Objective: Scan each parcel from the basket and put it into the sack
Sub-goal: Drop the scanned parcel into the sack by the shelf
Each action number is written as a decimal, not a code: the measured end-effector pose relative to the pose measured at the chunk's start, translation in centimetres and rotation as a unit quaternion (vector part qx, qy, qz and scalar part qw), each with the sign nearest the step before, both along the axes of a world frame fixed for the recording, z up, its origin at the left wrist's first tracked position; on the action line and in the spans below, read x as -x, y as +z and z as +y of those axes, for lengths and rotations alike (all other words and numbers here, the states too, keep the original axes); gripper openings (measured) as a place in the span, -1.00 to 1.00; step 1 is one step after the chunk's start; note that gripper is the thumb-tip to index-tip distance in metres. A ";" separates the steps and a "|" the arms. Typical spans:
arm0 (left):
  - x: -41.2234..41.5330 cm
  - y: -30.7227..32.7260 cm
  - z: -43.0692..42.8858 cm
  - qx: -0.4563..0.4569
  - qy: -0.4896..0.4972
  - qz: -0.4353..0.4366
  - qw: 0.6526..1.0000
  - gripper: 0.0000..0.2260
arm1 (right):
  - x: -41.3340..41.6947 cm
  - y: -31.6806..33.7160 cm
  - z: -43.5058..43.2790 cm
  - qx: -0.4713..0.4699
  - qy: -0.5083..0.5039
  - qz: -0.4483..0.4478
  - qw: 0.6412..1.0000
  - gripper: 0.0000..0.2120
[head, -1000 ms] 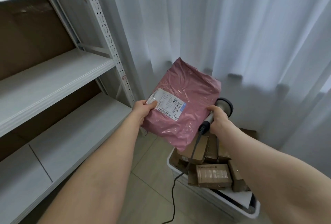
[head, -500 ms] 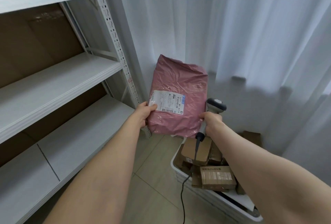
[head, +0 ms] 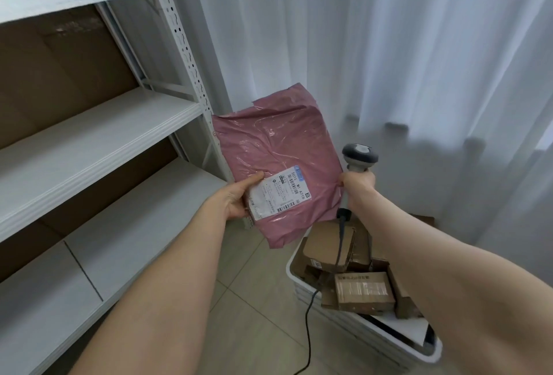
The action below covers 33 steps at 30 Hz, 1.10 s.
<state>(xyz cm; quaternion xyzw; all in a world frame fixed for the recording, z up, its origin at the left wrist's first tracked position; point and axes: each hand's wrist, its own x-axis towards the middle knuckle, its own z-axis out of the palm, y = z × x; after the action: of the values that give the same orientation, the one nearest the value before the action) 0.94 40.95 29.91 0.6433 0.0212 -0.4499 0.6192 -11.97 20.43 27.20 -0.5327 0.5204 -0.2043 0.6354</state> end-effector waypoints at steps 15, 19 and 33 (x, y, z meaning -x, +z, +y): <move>1.0 -0.5 -0.8 0.017 0.042 -0.015 0.999 -0.92 | 0.2 -0.3 0.3 -0.038 -0.030 0.006 0.999 -0.65; 0.1 0.7 -1.2 0.027 0.149 -0.069 0.986 -0.56 | 0.0 0.3 0.2 0.044 -0.002 0.037 0.998 -0.62; -2.4 0.4 -0.3 -0.232 -0.017 -0.359 0.904 -0.16 | -0.4 2.0 1.4 0.195 0.124 0.043 0.972 -0.70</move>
<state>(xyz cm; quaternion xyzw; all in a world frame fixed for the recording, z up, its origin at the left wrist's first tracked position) 3.38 40.65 30.28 0.8870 -0.1093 -0.1816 0.4102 -11.60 21.86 29.18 -0.7149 0.4270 -0.1982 0.5170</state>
